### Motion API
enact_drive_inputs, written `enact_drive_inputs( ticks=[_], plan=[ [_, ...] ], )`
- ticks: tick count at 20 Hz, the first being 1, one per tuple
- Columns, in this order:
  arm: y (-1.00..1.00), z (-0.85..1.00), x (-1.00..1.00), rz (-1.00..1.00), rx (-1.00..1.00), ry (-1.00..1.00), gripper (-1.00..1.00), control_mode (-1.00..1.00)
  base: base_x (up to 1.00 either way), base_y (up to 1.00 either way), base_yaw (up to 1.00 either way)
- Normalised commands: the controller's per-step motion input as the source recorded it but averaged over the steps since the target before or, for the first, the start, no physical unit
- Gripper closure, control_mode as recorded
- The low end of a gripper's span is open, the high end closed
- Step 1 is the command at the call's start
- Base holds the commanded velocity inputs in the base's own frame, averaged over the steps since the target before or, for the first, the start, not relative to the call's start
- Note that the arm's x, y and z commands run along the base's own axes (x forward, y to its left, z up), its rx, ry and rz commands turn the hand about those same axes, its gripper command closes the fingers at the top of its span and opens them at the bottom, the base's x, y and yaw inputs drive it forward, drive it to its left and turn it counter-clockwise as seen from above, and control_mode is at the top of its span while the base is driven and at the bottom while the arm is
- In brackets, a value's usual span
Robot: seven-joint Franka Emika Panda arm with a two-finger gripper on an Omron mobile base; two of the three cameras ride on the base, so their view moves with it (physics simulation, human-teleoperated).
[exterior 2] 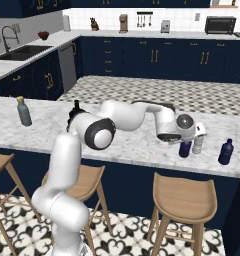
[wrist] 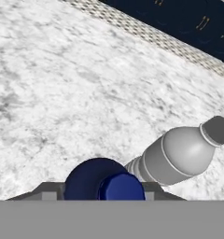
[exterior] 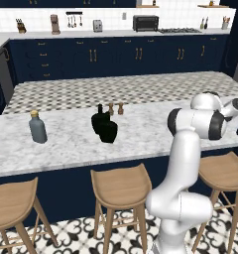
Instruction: Move the plastic bottles in the middle to the plastics group, and the glass bottles in the middle to the glass group.
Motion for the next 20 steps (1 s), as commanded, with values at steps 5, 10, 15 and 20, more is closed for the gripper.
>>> enact_drive_inputs(
  ticks=[5, 10, 15, 20],
  plan=[
    [0.06, -0.46, 0.07, 0.03, 0.00, 0.00, 1.00, -1.00, 0.00, 0.00, 0.00],
    [0.15, -0.55, 0.01, 0.01, 0.00, 0.04, -1.00, -1.00, 0.00, 0.00, 0.00],
    [0.07, -0.32, 0.06, 0.00, -0.04, 0.00, -1.00, -1.00, 0.00, 0.00, 0.00],
    [0.00, 0.04, 0.08, 0.00, -0.01, 0.00, -1.00, -1.00, 0.00, 0.00, 0.00]
  ],
)
